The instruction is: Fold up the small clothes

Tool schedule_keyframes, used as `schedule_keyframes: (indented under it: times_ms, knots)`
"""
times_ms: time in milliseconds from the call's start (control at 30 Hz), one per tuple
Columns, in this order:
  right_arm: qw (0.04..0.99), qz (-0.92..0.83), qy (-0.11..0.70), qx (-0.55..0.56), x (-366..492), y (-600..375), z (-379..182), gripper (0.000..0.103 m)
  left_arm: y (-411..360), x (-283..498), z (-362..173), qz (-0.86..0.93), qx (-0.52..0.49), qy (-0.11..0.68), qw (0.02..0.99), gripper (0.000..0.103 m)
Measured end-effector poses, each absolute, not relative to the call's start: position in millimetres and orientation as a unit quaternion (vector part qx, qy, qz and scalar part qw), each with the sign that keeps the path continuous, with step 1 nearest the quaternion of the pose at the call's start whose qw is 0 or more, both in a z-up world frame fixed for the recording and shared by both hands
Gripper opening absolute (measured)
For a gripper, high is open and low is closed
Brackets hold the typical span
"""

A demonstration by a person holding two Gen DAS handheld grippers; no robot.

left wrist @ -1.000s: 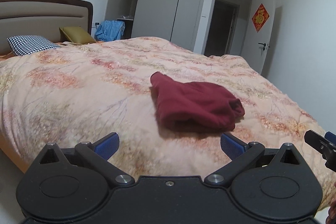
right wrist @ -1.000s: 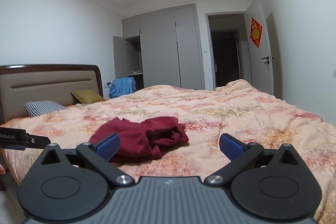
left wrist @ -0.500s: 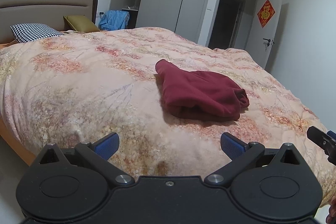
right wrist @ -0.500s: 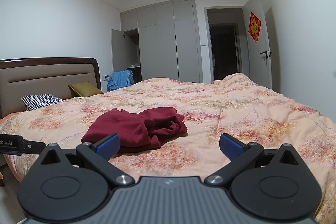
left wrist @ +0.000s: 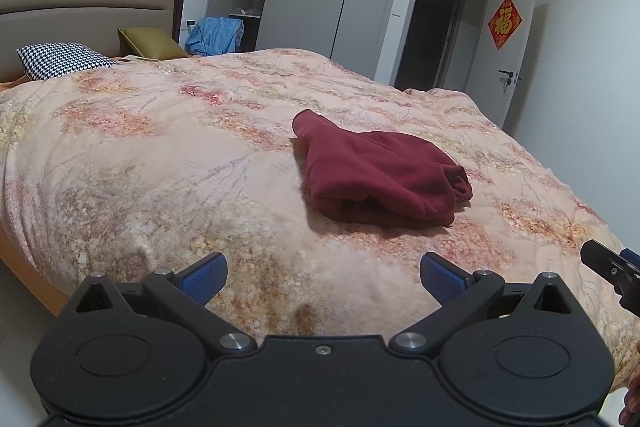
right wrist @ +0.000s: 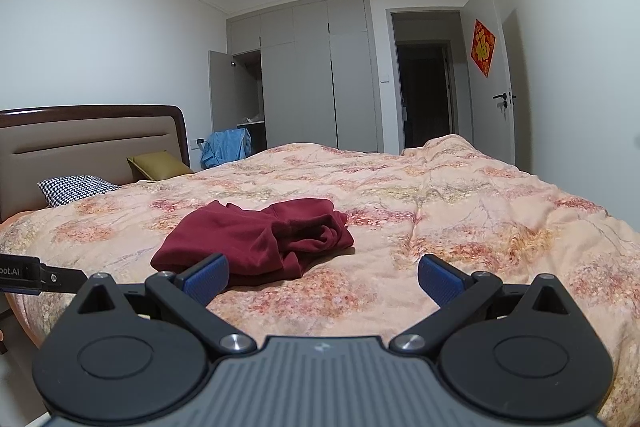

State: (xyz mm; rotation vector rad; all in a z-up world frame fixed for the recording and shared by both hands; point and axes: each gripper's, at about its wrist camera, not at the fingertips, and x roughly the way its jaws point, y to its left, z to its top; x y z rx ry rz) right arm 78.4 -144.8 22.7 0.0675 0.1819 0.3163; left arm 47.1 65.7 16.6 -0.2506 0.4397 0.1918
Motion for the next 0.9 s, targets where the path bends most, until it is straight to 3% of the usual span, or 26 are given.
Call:
schedule_keyframes:
  times_ms: [900]
  knots:
    - [0.982, 0.158, 0.1, 0.038, 84.4, -144.3, 18.6, 0.103, 51.8, 60.9, 19.8, 0.125, -0.08, 0.235, 0.961, 0.102]
